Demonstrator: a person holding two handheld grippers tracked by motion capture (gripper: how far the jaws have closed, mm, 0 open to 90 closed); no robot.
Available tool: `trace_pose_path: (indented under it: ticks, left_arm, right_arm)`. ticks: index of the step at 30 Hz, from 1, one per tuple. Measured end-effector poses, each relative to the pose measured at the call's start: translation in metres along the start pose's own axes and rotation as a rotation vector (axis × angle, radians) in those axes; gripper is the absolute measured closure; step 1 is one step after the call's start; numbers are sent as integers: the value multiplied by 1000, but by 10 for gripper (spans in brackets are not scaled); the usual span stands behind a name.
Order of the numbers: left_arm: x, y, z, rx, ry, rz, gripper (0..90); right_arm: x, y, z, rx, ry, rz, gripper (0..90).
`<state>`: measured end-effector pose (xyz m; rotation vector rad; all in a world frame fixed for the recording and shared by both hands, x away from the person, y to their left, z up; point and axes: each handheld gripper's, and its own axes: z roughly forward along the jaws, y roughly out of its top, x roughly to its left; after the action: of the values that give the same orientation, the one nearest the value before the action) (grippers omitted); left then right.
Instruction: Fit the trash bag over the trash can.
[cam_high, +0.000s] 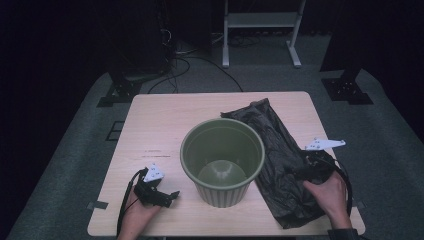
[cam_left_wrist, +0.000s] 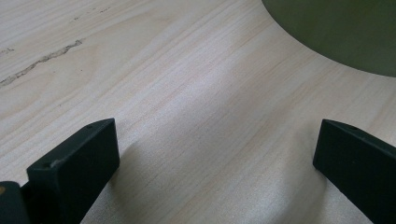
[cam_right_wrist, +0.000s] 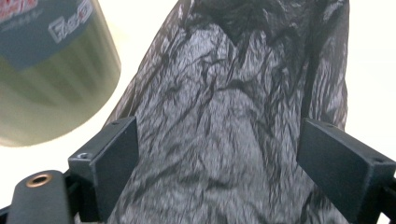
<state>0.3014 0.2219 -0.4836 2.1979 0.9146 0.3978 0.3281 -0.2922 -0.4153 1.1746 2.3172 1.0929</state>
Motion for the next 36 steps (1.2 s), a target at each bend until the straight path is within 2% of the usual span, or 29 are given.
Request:
trace_pose_path:
  ticks: [4,6,8,17,21,22,29,34,36]
  left_arm:
    - [0,0,0,0,0,0,0]
    - [0,0,0,0,0,0,0]
    - [0,0,0,0,0,0,0]
    - [0,0,0,0,0,0,0]
    - [0,0,0,0,0,0,0]
    - [0,0,0,0,0,-1,0]
    - [0,0,0,0,0,0,0]
    - [0,0,0,0,0,0,0]
    - [0,0,0,0,0,0,0]
  right_arm:
    - [-7,9,7,3,9,17,116]
    - [-11,13,12,18,-4,10,114]
    - [-16,16,17,28,-3,24,110]
    - [-41,21,43,85,-23,74,97]
    - [-50,19,50,89,-31,86,97]
    - [-57,15,55,98,-30,99,97]
    - [-73,4,67,105,-64,128,97]
    - [-78,-3,73,133,-39,162,98]
    - [-77,-5,74,141,-31,162,98]
